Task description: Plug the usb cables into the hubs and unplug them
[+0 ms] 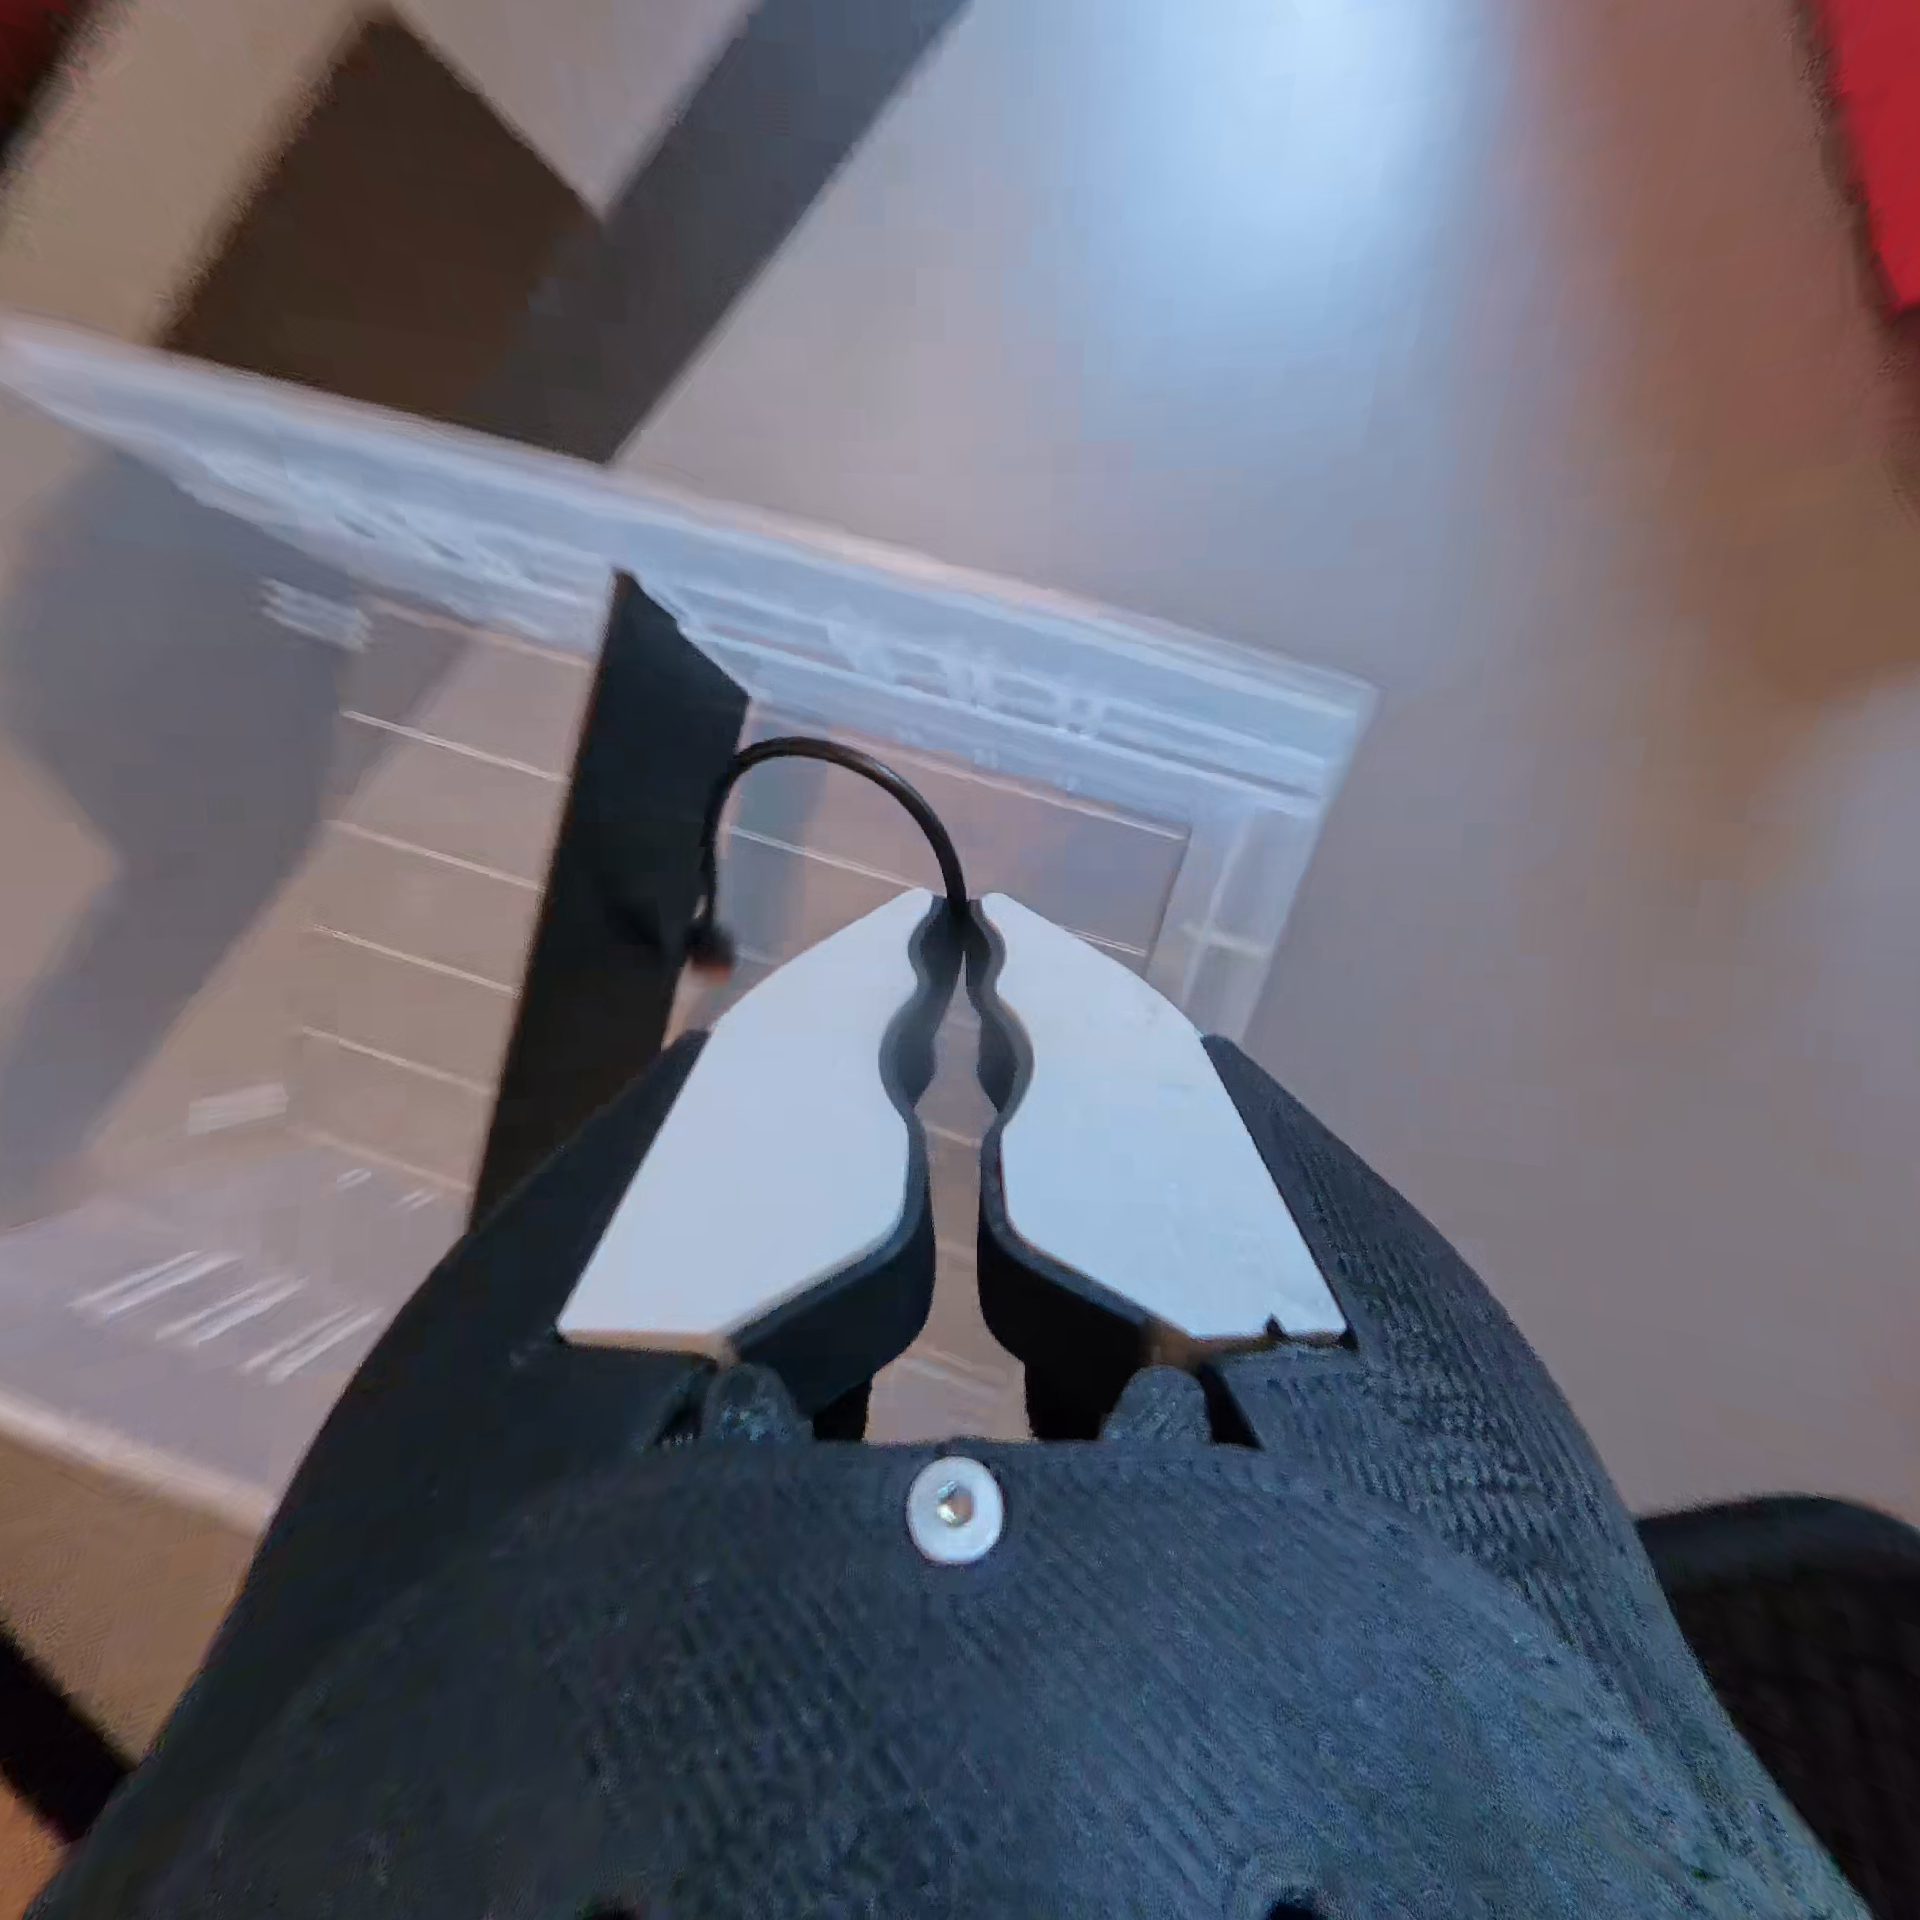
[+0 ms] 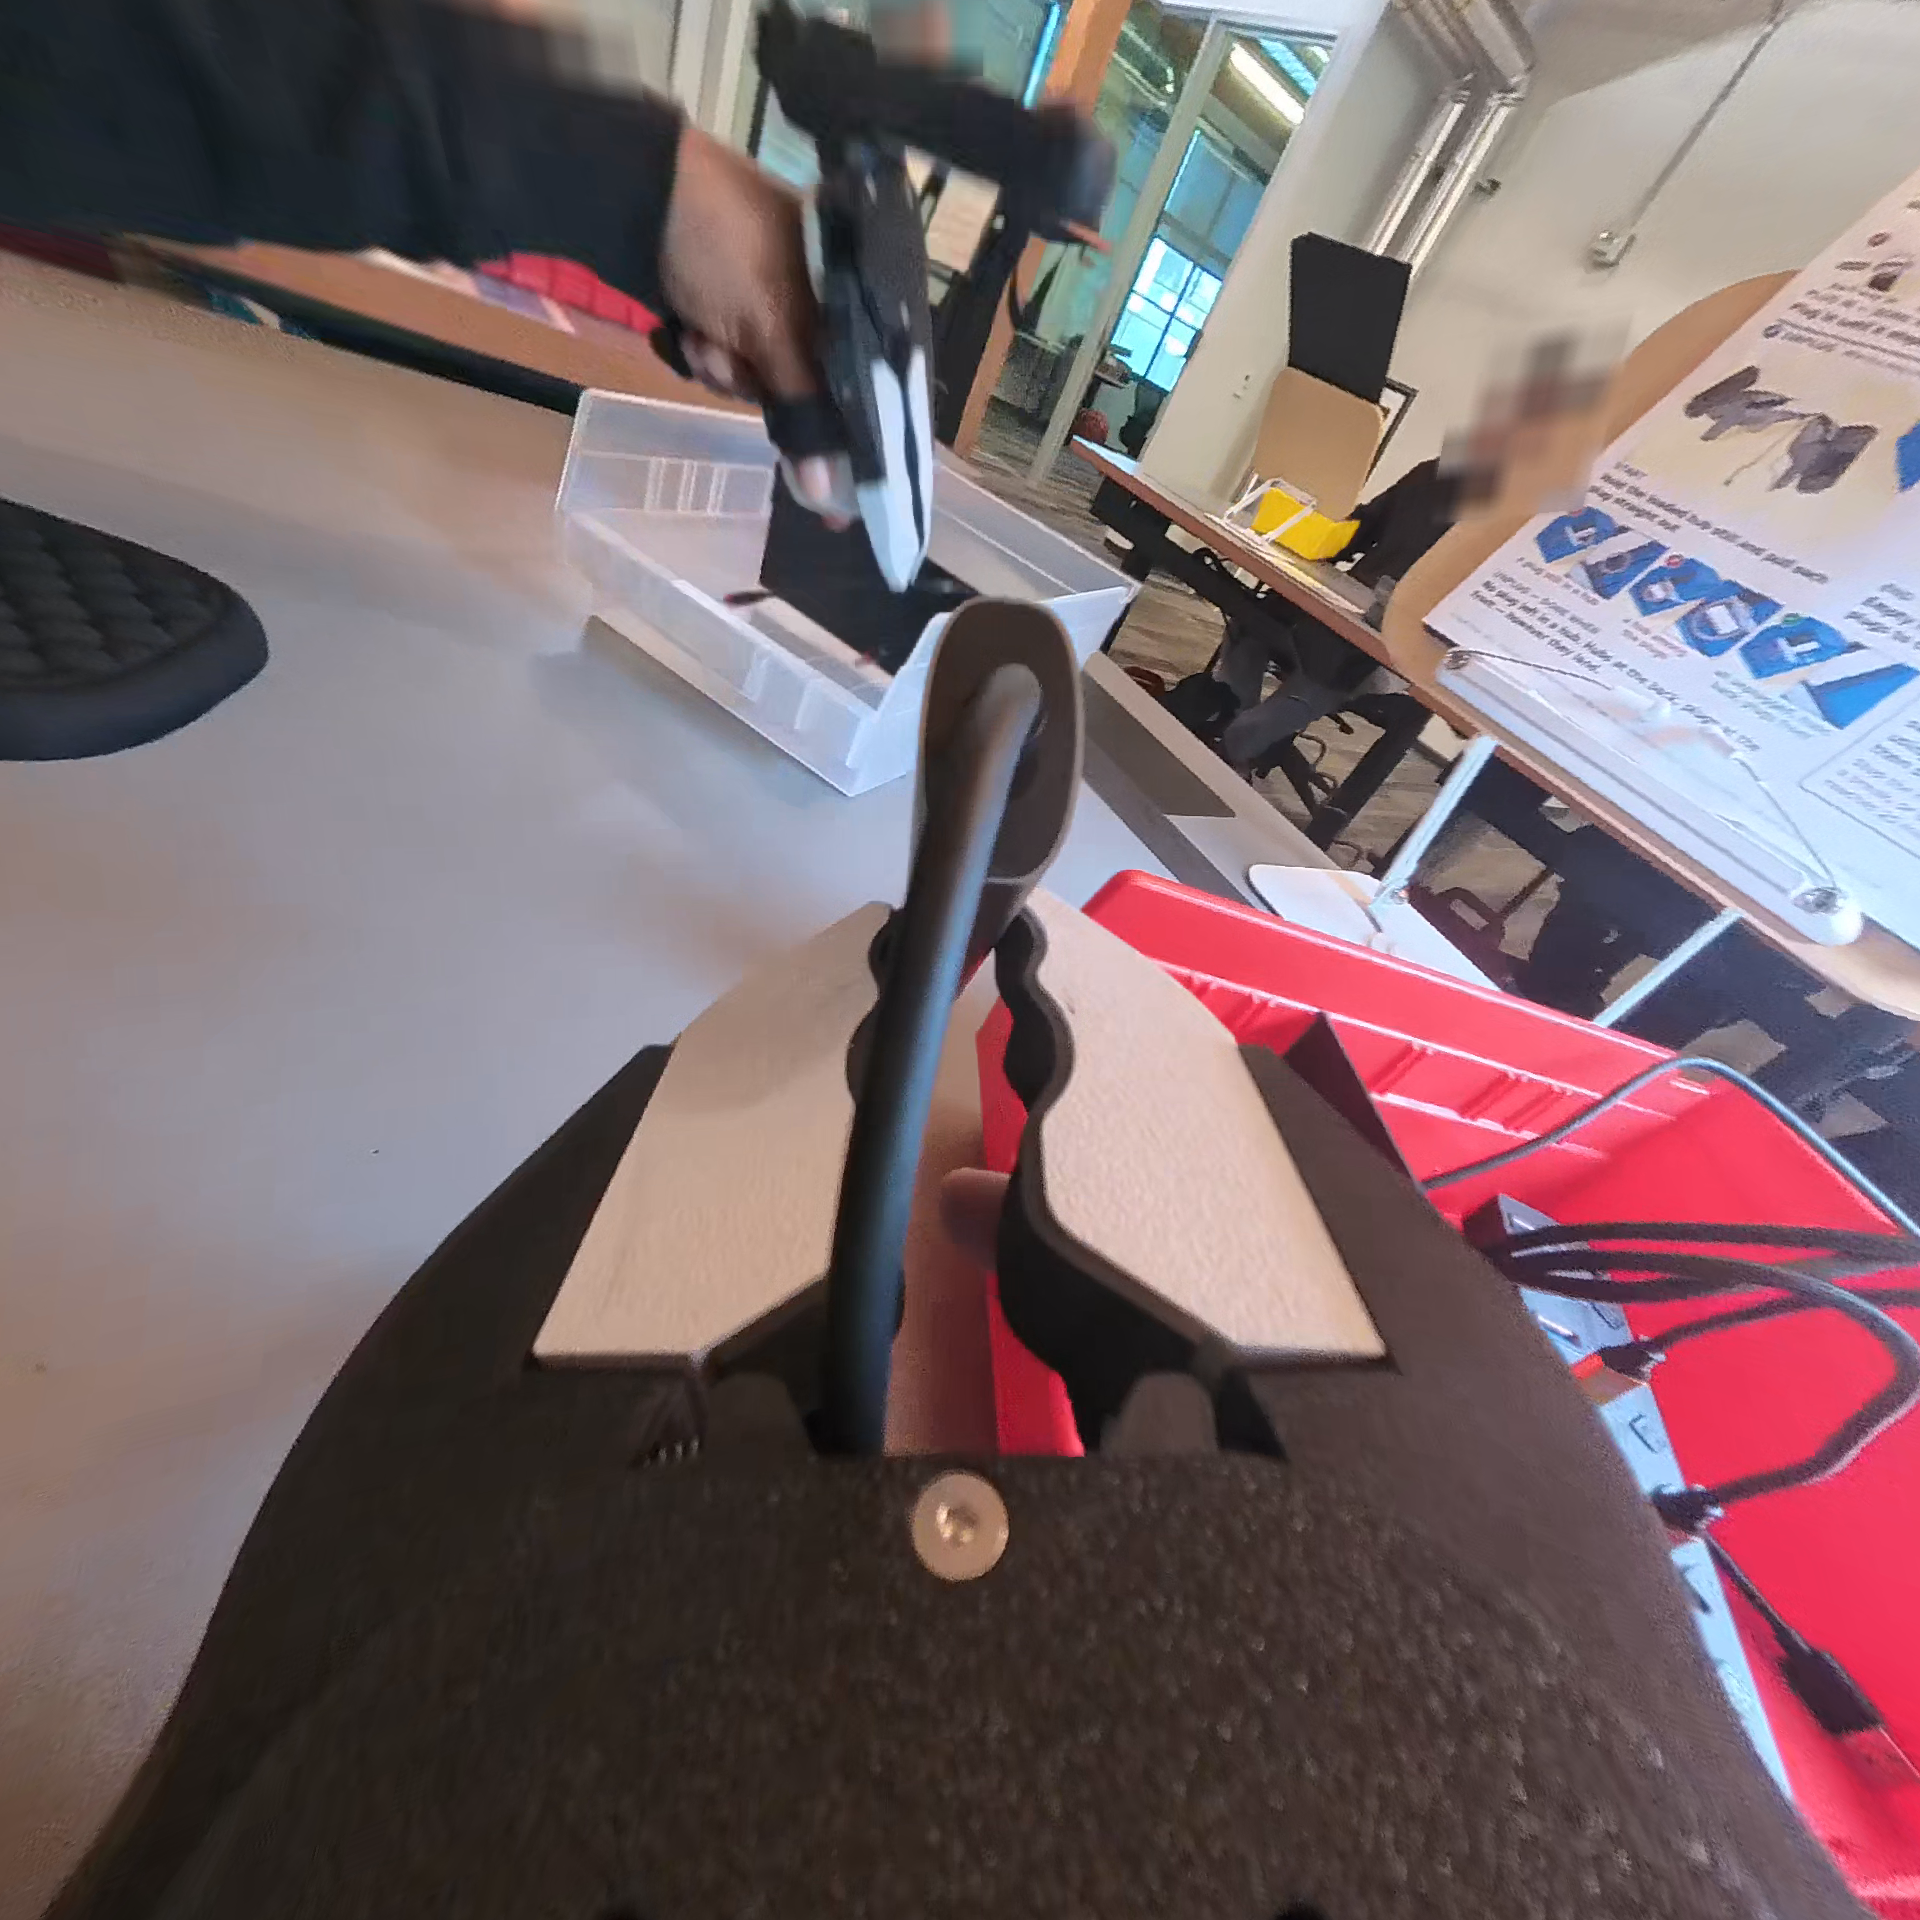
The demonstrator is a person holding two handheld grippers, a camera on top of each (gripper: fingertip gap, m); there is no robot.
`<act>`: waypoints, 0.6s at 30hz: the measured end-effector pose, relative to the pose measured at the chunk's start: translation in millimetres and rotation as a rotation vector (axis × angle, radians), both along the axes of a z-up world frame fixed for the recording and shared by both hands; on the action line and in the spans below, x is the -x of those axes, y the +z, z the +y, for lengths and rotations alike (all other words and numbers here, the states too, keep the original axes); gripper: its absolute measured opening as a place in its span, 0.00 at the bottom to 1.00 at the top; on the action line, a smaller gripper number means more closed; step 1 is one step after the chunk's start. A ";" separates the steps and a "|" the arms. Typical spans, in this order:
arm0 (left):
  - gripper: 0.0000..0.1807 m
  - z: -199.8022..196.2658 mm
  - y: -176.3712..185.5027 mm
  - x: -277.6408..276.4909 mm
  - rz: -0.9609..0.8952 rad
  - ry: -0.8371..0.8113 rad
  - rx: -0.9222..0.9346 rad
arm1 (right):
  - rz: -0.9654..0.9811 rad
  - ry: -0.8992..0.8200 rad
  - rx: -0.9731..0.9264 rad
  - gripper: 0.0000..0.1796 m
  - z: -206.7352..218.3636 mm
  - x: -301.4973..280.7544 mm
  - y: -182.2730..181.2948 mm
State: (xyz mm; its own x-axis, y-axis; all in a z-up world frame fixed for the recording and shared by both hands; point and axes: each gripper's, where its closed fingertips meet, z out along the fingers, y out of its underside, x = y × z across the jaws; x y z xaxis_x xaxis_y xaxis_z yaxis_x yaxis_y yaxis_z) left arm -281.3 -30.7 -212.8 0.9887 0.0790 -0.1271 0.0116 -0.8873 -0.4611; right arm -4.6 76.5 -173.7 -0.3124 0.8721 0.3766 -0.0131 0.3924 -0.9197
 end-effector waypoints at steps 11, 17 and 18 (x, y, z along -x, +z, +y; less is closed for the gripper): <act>0.01 -29.1 73.1 -212.2 0.195 -0.705 -0.117 | -0.001 -0.090 -0.043 0.09 17.1 3.8 -2.8; 0.01 -46.7 -19.9 -259.4 0.122 -0.806 -0.058 | -0.006 -0.107 -0.061 0.09 20.1 4.2 -4.3; 0.00 -50.6 -31.9 -257.7 0.107 -0.794 -0.030 | -0.007 -0.108 -0.064 0.09 20.1 4.0 -4.4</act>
State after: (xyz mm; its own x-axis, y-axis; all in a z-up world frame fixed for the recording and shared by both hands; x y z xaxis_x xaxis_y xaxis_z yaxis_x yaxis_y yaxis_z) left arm -23.6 -81.3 -244.7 0.7334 -0.6386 -0.2331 -0.6638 -0.5989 -0.4480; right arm -8.7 96.6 -178.1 -0.2205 0.8750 0.4309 0.0387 0.4493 -0.8925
